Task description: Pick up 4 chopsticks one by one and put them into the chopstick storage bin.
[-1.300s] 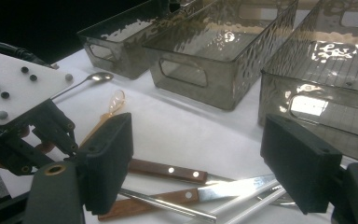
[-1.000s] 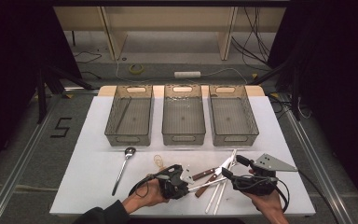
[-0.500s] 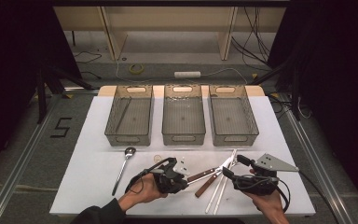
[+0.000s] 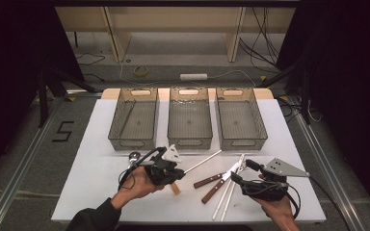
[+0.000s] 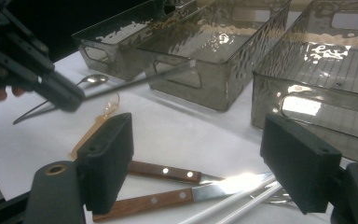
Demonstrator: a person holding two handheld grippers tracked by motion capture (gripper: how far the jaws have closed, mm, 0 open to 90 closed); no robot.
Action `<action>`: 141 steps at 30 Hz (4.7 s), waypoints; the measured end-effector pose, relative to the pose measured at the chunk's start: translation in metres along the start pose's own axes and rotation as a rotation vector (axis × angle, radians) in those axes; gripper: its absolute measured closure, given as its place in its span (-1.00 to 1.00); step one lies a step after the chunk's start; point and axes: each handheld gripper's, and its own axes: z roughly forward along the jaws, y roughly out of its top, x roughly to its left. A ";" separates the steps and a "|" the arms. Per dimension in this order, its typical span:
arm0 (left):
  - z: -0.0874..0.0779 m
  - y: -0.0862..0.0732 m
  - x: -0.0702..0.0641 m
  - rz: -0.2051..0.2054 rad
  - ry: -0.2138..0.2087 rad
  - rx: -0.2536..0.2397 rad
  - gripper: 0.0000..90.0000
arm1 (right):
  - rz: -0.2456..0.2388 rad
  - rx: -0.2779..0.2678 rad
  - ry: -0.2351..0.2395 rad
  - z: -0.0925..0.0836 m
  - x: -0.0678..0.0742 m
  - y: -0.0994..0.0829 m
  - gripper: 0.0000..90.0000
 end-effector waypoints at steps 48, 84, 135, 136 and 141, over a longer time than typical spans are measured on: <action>-0.073 -0.025 0.117 -0.297 0.313 -0.156 0.89 | 0.027 0.076 -0.077 0.002 -0.001 -0.003 -0.36; -0.081 -0.005 0.195 -0.409 0.454 -0.125 0.89 | 0.068 0.133 -0.080 0.003 -0.001 -0.007 -0.27; -0.028 -0.028 0.206 -0.545 0.408 -0.109 0.41 | 0.068 0.112 -0.050 0.001 -0.001 -0.006 -0.36; -0.030 -0.027 0.203 -0.544 0.398 -0.108 0.35 | 0.068 0.112 -0.052 0.001 -0.001 -0.006 -0.36; -0.037 -0.025 0.181 -0.544 0.364 -0.142 0.14 | 0.068 0.113 -0.055 0.001 -0.001 -0.006 -0.36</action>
